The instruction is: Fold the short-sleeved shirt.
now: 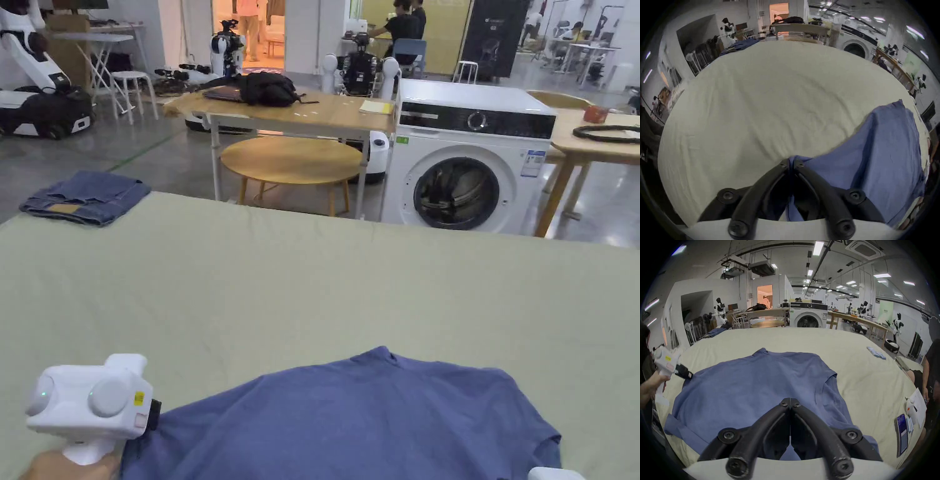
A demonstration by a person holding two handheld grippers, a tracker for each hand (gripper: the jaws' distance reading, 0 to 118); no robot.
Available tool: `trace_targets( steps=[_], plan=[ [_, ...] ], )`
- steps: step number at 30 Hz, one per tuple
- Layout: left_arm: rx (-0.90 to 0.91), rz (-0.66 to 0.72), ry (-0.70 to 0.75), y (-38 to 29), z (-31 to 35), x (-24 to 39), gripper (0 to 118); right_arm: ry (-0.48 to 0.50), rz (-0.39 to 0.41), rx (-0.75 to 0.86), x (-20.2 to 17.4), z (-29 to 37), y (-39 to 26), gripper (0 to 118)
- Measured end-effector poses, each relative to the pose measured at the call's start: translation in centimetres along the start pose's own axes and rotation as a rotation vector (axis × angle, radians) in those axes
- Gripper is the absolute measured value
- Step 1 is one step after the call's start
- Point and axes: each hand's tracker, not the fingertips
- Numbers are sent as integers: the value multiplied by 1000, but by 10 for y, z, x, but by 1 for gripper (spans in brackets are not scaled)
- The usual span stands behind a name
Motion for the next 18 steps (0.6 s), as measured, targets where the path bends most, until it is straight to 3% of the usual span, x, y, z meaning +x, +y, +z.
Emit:
trace_targets(
  steps=[4,6,9,11,12,14,15,18],
  plan=[
    [34,54,-84,-7,14,-15,0,9,-31,-7,30,-27,46,0],
    [53,52,-83,-11,20,-18,0,-12,-28,-32,49,-59,80,0],
    [67,56,-95,-11,24,-21,0,11,-83,-134,78,-119,130,0],
    [68,68,-98,-11,29,-17,0,-20,-45,-219,86,-160,155,0],
    [72,68,-99,-11,30,-17,0,-5,-44,-244,90,-178,164,9],
    [77,58,-98,-10,31,-15,0,16,-18,-338,93,-214,176,45],
    [75,48,-97,-10,25,-16,0,40,-42,-382,95,-228,177,60],
    [73,30,-89,-10,23,-16,0,46,-59,-463,84,-253,176,60]
  ],
)
